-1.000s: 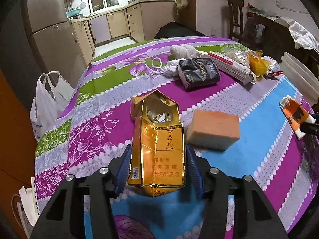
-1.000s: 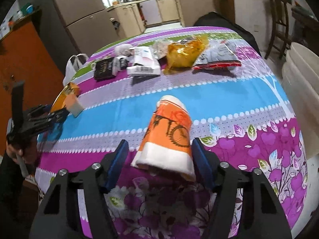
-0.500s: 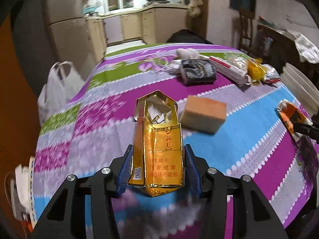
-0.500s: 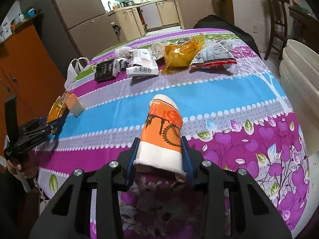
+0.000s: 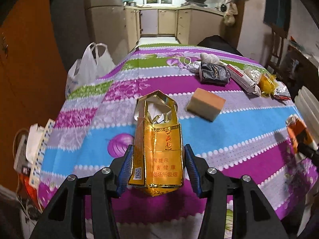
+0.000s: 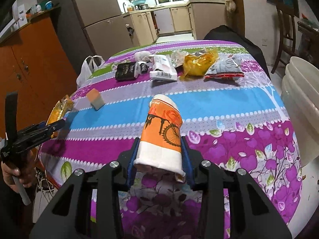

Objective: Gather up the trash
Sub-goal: 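Carry the cup and cigarette pack over the bucket and open both tools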

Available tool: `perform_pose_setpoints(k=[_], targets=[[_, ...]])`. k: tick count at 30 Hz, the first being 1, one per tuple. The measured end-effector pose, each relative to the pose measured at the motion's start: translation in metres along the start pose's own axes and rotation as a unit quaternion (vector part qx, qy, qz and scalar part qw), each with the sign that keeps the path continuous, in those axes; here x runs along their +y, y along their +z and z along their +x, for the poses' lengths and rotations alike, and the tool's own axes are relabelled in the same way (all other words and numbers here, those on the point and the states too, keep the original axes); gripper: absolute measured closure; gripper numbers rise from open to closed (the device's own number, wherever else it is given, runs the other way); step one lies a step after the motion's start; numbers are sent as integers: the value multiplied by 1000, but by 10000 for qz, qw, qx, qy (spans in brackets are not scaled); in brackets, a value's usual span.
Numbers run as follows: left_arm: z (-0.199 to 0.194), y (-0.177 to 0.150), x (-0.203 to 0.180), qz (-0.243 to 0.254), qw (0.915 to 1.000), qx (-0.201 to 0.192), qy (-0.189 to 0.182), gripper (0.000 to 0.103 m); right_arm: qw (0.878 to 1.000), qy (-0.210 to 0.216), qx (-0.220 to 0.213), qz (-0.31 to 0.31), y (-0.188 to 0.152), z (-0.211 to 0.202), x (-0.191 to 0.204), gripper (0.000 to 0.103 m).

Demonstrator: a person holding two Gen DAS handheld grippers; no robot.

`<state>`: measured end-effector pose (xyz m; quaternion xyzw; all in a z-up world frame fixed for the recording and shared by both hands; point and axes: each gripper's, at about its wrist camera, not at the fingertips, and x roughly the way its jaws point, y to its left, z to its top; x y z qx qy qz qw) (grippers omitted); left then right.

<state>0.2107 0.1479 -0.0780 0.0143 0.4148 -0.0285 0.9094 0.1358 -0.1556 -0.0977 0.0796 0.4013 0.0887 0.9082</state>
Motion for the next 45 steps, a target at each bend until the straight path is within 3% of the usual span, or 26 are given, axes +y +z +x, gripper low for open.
perform_pose_setpoints(k=[3,6,21,33,45], targets=[[-2,-3,-7,63,9997,-23,236,52,10000,6,0,-82,-3,-1,3,65],[-3,-3,-10,-26,9998,31,217,52,9999,-5,55,-104,-7,0,4,64],[-8,4,-24,81,9964,-98,839,52,9995,159,173,-190,-11,2,6,64],[-21,31,-54,385,9943,-405,909,52,9990,186,20,-407,17,-8,3,64],[-31,71,-142,1265,9873,-835,466,52,9992,-10,-159,-379,71,-45,-44,64]])
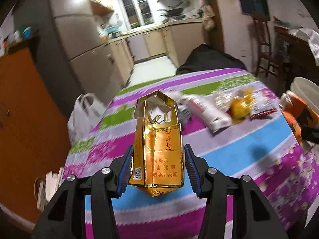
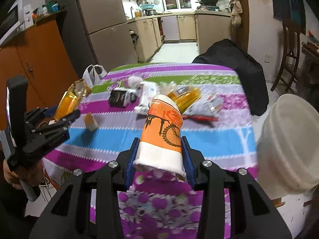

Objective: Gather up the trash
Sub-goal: 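Carry the cup and cigarette pack over the bucket and open both tools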

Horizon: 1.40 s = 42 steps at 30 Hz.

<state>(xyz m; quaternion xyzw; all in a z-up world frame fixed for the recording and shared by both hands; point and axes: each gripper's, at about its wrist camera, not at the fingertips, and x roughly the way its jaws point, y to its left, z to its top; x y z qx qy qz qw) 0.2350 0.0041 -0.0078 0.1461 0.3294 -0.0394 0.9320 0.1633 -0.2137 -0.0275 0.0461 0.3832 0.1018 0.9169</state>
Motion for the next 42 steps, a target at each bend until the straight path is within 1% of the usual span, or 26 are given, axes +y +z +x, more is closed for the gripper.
perform_pose_setpoints(k=[6,9,12,15,19,23,26,30,31,32,33,34,36,37,39,41,42], targets=[[-1,38,-57,496,9976,-223,-428,52,9993,-256,-111,240,23,-26,-47,64],[-4,55,-94,805,9940,-375,-633,52,9978,-515,-186,387,29,-44,-75,64],[-3,70,-124,994,9905,-425,-846,52,9956,-730,-196,551,30,-58,-101,64],[-2,84,-158,1213,9859,-505,-1034,52,9913,-1091,-113,727,31,-72,-134,64],[-3,99,-206,1546,9779,-637,-1257,51,9846,-1445,100,975,28,-85,-172,64],[1,111,-250,1825,9701,-676,-1453,51,9767,-1693,355,1269,24,-99,-207,63],[6,120,-282,2026,9624,-620,-1701,51,9706,-1825,494,1490,21,-109,-231,62],[12,137,-323,2275,9476,-504,-2186,51,9645,-1958,609,1665,15,-120,-253,62],[14,144,-334,2314,9422,-430,-2383,51,9631,-1997,641,1684,13,-123,-258,62],[16,151,-343,2349,9360,-339,-2600,51,9622,-2014,667,1709,12,-124,-262,62],[18,159,-354,2386,9266,-208,-2899,51,9615,-2020,689,1729,12,-125,-264,62],[19,165,-362,2411,9188,-117,-3124,51,9606,-2025,718,1762,12,-126,-268,62],[20,174,-377,2485,9055,22,-3441,51,9589,-2066,764,1790,14,-126,-274,62],[21,180,-387,2564,8965,90,-3612,51,9583,-2112,776,1760,16,-129,-277,62],[22,188,-404,2750,8824,153,-3813,51,9572,-2196,806,1705,22,-130,-279,62],[23,190,-415,2909,8710,250,-3951,51,9563,-2240,839,1683,27,-131,-285,62],[23,190,-421,2965,8673,295,-3988,51,9559,-2252,856,1678,28,-131,-286,62]])
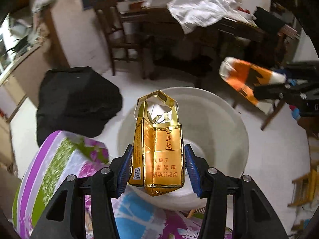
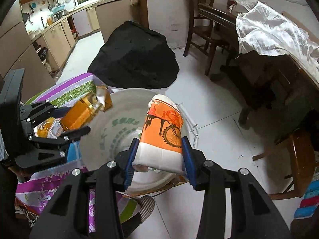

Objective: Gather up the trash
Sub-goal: 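Carry the cup and cigarette pack over the bucket and open both tools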

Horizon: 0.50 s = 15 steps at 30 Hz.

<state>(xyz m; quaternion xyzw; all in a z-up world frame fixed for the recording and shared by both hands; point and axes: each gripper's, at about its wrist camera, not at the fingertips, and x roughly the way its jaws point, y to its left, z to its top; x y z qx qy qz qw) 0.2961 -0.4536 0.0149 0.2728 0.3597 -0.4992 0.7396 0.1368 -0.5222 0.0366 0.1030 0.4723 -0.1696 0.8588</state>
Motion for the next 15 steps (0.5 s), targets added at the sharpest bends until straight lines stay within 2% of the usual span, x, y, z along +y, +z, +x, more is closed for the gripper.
perform_pose_setpoints(k=[3,7,15], targets=[[14,9,-4,130,9998,172,-3,51,9999,-73,67,-53,9,6,-5,62],[28,9,-7,225,9988,425,-46,51,9996,67,289,25,15,19,-10,62],[40,-4,2,210,9978,626,-39,51,9970,290,723,-3,20,43,-6,62]])
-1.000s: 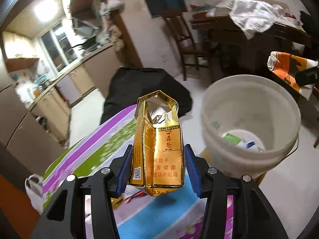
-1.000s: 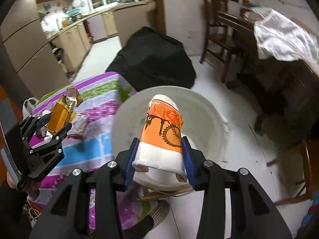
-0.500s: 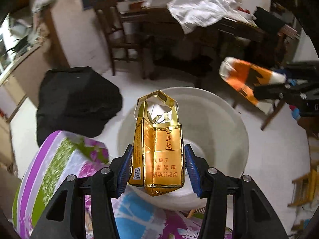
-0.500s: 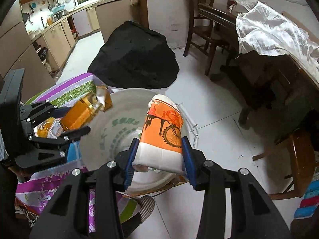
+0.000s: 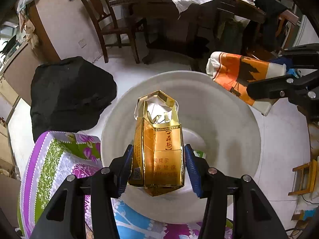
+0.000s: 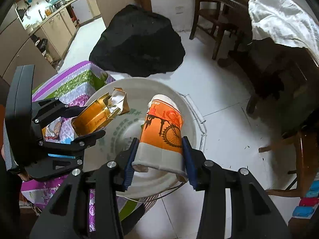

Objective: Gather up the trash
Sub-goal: 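Carry the cup and cigarette pack over the bucket and open both tools, then withdraw both open tools from the bucket back to the table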

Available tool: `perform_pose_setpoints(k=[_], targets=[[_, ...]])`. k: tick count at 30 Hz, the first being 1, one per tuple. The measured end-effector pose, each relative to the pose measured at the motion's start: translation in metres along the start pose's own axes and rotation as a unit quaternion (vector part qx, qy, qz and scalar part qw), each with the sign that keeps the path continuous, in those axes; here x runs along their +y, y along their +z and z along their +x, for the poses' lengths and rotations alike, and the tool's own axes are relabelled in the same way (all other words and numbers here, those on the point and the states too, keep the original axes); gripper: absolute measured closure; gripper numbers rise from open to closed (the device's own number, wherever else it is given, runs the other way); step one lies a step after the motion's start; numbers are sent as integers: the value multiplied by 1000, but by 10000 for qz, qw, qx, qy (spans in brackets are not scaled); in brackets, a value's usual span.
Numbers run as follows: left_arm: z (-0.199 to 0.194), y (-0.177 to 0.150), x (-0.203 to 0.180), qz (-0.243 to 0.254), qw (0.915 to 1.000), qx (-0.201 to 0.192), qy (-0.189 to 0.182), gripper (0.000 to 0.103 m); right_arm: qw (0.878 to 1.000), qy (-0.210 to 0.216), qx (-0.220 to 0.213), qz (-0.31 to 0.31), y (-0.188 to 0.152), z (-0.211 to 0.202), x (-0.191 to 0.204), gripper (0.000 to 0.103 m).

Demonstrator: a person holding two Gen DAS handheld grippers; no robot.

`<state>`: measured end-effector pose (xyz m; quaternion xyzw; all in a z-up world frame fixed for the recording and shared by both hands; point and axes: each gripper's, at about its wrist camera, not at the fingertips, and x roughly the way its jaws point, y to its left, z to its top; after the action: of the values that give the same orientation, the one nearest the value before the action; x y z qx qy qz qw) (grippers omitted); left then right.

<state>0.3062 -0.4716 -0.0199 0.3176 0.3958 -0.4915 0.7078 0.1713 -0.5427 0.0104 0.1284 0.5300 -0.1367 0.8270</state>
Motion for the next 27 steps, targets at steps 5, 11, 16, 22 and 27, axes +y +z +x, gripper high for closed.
perform_pose_setpoints(k=[5,11,16,22,27], targets=[[5,-6,8,-39,10000,30,29,51,9998,150,110,-25,4,11,4,62],[7,-9,11,2,9999,-15,161,40,9992,359,-2,176,10,19,-4,52],[5,-10,18,-114,9997,-64,222,38,9994,246,-84,245,15,20,-5,51],[3,-13,18,-65,9996,-86,273,38,9997,126,-35,186,11,24,-2,52],[3,-12,12,-25,9995,-58,310,38,9998,53,92,148,9,29,-1,52]])
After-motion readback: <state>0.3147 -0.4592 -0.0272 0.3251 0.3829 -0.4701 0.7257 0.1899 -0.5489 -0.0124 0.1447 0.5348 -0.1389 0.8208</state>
